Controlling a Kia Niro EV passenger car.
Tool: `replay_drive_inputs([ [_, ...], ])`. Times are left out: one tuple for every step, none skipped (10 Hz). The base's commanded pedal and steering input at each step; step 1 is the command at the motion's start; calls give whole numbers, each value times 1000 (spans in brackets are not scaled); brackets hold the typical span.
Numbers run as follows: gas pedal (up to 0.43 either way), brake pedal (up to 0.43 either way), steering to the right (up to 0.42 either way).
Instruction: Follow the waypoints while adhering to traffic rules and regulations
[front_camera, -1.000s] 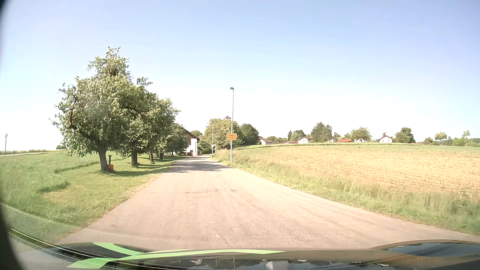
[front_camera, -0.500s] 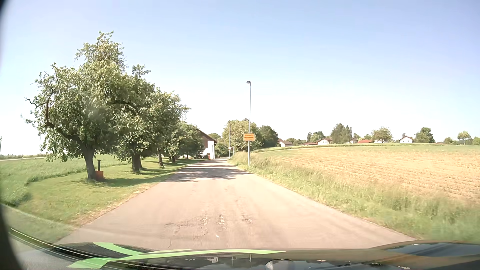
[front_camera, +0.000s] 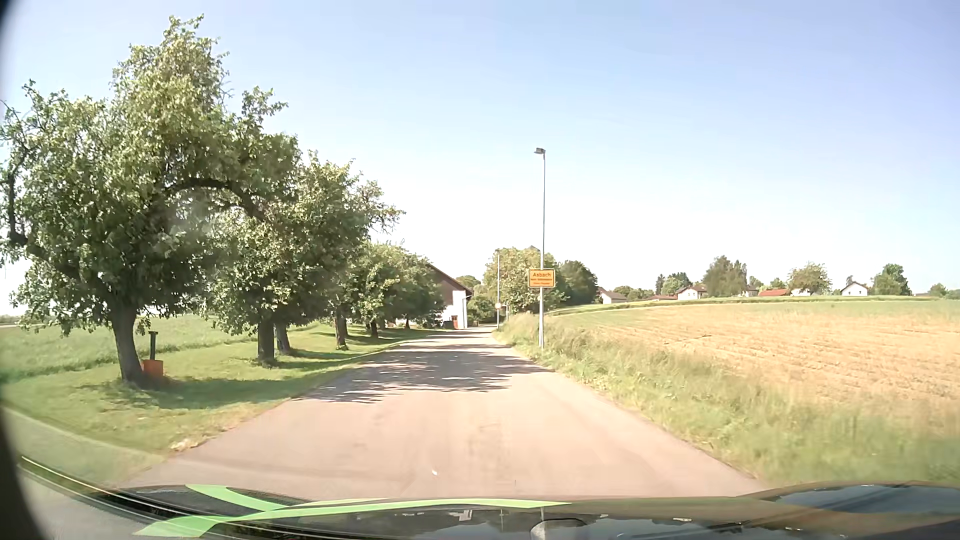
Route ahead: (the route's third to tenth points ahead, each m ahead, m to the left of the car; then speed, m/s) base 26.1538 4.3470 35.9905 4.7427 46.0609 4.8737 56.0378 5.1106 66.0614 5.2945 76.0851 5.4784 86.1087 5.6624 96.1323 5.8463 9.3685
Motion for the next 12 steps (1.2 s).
replay_drive_inputs([
  [299, 0, -59],
  [299, 0, -56],
  [287, 0, -54],
  [287, 0, -52],
  [287, 0, -45],
  [287, 0, -40],
  [280, 0, -34],
  [280, 0, -33],
  [280, 0, -31],
  [280, 0, -27],
  [280, 0, -25],
  [280, 0, -24],
])
